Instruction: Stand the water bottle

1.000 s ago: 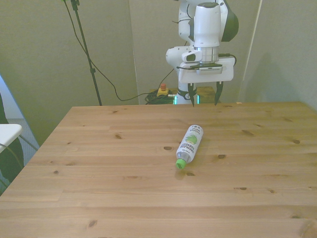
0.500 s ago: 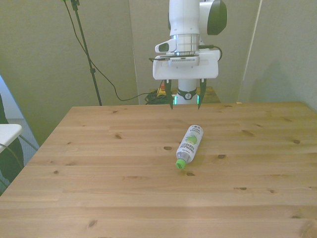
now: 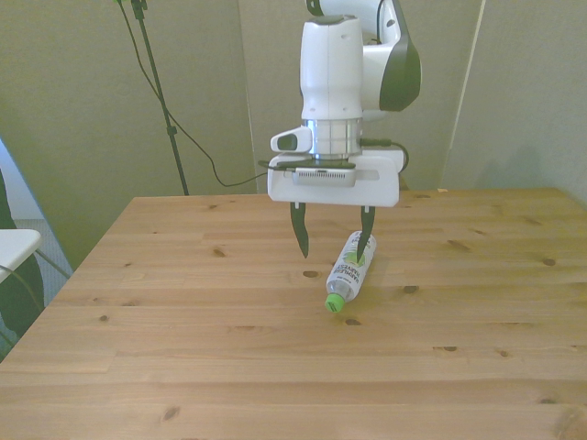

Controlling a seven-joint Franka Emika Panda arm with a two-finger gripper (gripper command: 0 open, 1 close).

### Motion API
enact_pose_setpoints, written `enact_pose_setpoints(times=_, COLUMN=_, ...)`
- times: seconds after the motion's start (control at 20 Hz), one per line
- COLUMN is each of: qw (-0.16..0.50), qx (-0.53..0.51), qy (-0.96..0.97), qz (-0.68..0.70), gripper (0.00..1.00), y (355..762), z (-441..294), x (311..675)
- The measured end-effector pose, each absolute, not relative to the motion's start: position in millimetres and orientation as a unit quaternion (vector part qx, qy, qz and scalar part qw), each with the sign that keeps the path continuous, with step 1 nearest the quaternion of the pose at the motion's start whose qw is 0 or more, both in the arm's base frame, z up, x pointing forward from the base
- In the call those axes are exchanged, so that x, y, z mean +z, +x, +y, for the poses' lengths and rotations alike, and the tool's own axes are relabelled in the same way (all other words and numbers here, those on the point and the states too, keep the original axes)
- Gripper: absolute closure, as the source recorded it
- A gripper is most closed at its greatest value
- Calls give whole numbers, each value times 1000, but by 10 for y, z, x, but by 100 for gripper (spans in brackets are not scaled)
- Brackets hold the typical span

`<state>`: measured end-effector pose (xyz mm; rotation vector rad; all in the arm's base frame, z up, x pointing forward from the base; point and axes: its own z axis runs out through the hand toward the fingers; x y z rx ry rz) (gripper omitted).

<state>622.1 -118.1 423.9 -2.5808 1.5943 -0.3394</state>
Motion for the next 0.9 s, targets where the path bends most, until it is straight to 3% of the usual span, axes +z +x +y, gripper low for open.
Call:
enact_pose_setpoints(times=0.45, qw=7, qx=-96, qy=-847, qz=524, gripper=0, y=6469, z=-1035, x=3689)
enact_pose_setpoints(times=0.5, qw=6, qx=-94, qy=-847, qz=523, gripper=100, y=6475, z=-1011, x=3648)
enact_pose_setpoints(times=0.9, qw=4, qx=-92, qy=-848, qz=522, gripper=100, y=6480, z=-995, x=3610)
